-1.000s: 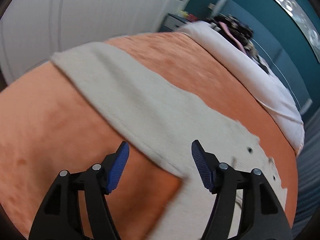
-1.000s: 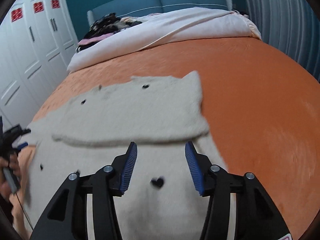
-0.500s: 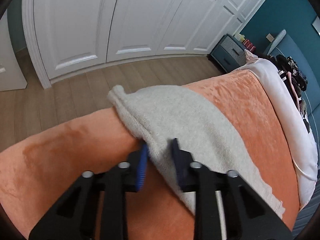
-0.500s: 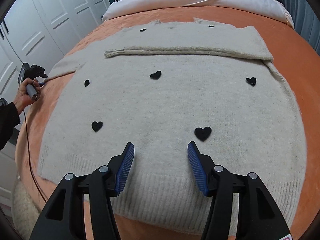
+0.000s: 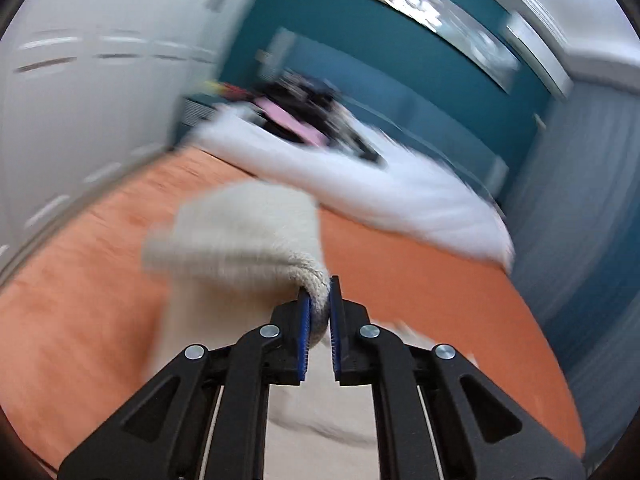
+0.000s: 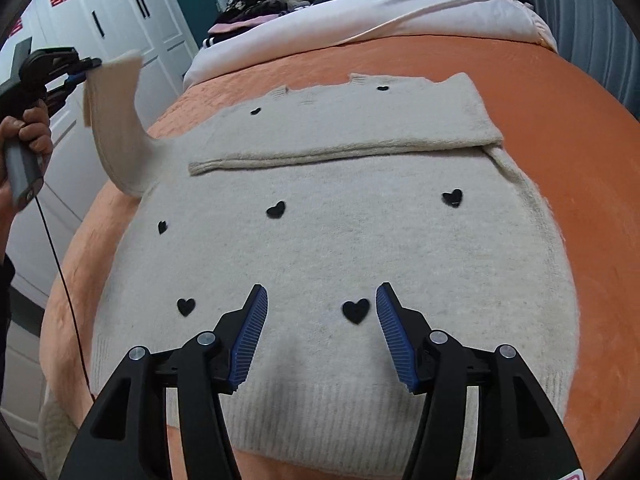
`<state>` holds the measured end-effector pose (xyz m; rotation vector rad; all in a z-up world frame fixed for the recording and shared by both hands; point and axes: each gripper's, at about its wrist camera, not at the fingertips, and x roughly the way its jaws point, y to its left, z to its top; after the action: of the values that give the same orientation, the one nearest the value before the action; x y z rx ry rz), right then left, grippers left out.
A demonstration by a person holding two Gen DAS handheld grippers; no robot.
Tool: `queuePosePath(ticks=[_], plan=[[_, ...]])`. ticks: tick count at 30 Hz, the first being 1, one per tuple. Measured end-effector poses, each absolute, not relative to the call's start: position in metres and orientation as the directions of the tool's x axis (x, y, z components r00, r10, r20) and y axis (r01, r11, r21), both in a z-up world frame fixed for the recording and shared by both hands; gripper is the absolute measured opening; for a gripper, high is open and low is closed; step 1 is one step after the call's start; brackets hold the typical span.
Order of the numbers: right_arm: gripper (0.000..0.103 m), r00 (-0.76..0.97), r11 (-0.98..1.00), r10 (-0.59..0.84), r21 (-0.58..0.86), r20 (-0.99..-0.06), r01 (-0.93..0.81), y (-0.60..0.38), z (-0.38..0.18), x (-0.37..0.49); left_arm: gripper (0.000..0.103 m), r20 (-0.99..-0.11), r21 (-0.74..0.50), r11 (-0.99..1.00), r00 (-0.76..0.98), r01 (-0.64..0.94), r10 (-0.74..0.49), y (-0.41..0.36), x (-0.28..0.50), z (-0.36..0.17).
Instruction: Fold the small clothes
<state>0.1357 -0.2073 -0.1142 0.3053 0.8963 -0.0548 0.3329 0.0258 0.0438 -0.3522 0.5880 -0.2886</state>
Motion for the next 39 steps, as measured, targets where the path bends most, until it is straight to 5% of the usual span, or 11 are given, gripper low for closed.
queuePosePath(ticks=[3,7,10,16,26,29,31,39], plan=[[0.061,0.617,0.934,0.063,0.264,-0.784,0.241,-0.239,-0.121,0.135,0.012,-0.621,-0.342,0.907,0.664,0.247,-0.416,-0.061,0.309,-0.017],[0.064,0.651,0.921,0.056,0.290,-0.757,0.258,-0.271,-0.110,0.144,0.014,-0.734,-0.280,0.945,0.597,0.169,-0.325,-0.079,0.287,-0.074],[0.069,0.676,0.934,0.072,0.288,-0.733,0.213,-0.283,-0.102,0.174,0.022,-0.765,-0.220,0.972,0.604,0.080,-0.223,-0.060,0.285,-0.084],[0.069,0.670,0.903,0.109,0.355,-0.734,0.242,-0.298,-0.117,0.247,0.022,-0.797,-0.164,0.985,0.596,-0.053,-0.101,-0.008,0.285,-0.088],[0.070,0.647,0.857,0.161,0.431,-0.746,0.284,-0.291,-0.146,0.309,0.022,-0.810,-0.129,0.984,0.586,-0.126,-0.031,0.030,0.280,-0.099],[0.045,0.627,0.878,0.146,0.392,-0.765,0.273,-0.283,-0.151,0.321,0.022,-0.815,-0.139,0.979,0.578,-0.149,-0.028,0.035,0.283,-0.103],[0.010,0.625,0.877,0.174,0.409,-0.761,0.253,-0.282,-0.148,0.328,0.022,-0.820,-0.140,0.977,0.571,-0.160,-0.024,0.036,0.287,-0.105],[0.009,0.815,0.917,0.186,0.395,-0.548,0.057,-0.270,-0.051,0.318,0.022,-0.814,-0.121,0.977,0.581,-0.174,0.002,0.039,0.295,-0.098]])
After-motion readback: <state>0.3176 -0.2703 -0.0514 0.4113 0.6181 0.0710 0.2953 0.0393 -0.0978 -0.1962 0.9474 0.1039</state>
